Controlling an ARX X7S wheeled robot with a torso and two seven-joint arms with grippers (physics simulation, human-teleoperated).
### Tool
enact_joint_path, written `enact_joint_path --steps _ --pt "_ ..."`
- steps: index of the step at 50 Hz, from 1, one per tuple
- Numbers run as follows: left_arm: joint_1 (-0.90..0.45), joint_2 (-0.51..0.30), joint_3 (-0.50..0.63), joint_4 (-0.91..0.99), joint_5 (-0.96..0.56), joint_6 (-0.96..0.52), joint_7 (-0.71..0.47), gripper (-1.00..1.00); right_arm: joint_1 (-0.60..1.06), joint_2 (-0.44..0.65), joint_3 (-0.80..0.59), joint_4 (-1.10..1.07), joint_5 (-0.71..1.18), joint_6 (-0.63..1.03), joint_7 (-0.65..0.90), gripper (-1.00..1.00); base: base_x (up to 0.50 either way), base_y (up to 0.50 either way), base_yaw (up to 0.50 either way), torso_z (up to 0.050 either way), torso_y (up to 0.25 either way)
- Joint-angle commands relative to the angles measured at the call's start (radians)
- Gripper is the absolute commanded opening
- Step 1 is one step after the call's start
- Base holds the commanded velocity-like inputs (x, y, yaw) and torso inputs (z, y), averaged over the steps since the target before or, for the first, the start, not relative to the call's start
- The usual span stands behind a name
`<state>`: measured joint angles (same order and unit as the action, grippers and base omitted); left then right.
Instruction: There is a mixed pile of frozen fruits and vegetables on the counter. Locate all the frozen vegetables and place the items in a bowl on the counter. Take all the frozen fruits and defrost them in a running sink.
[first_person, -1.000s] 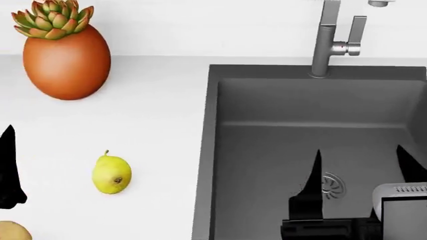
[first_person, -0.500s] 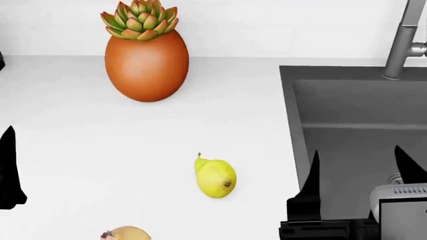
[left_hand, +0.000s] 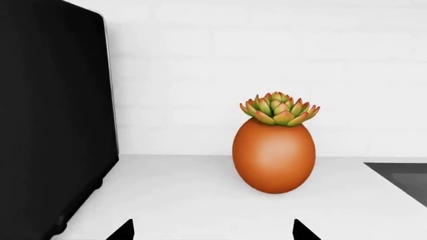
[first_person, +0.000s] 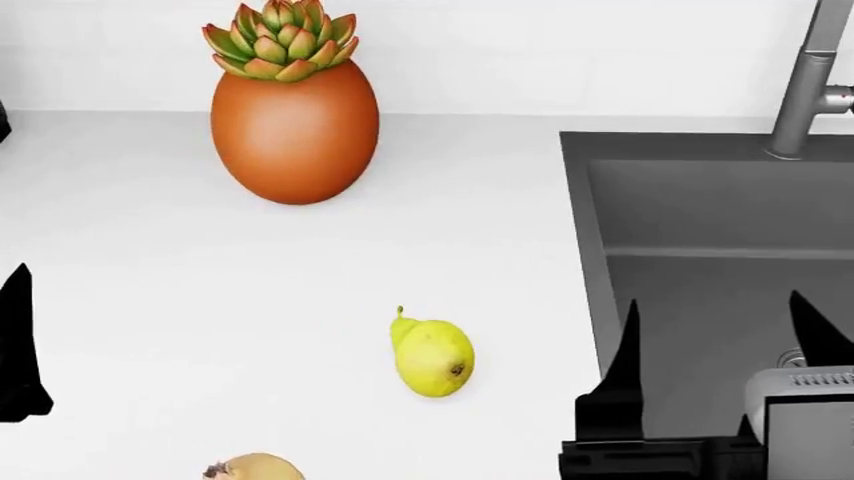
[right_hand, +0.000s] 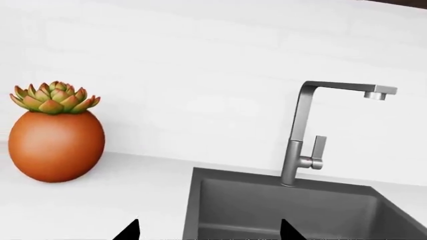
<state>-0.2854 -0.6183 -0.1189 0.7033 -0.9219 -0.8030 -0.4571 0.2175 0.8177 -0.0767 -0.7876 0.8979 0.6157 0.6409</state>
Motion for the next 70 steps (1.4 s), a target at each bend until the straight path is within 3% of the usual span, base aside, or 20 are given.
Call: enact_joint_path --steps 1,14,26,33,46,70 --pt "-0.020 0.005 0.007 -0.005 -0.014 -0.012 -0.015 1.00 0.011 -0.004 -0.012 0.005 0.010 0.008 -0.002 1.00 0.00 0.00 0.00 0.000 0.000" --pt "-0.014 -0.007 0.004 0.007 -0.019 -0.014 -0.018 1.00 0.238 -0.081 -0.130 0.125 0.114 0.142 -0.031 1.00 0.00 0.00 0.00 0.000 0.000" --pt "0.004 -0.027 -0.005 0.028 -0.035 -0.018 -0.013 1.00 0.444 -0.187 -0.332 0.313 0.067 0.200 -0.262 1.00 0.00 0.00 0.00 0.000 0.000" --pt "0.003 -0.030 0.004 0.023 -0.033 -0.022 -0.013 1.00 0.474 -0.238 -0.409 0.396 0.005 0.170 -0.347 1.00 0.00 0.00 0.00 0.000 0.000" --pt "0.009 -0.041 0.001 0.026 -0.041 -0.026 -0.015 1.00 0.491 -0.277 -0.357 0.479 0.125 0.256 -0.268 1.00 0.00 0.00 0.00 0.000 0.000" --pt "0.029 -0.055 -0.001 0.032 -0.029 -0.010 -0.007 1.00 0.527 -0.344 -0.463 0.696 0.034 0.218 -0.394 1.00 0.00 0.00 0.00 0.000 0.000"
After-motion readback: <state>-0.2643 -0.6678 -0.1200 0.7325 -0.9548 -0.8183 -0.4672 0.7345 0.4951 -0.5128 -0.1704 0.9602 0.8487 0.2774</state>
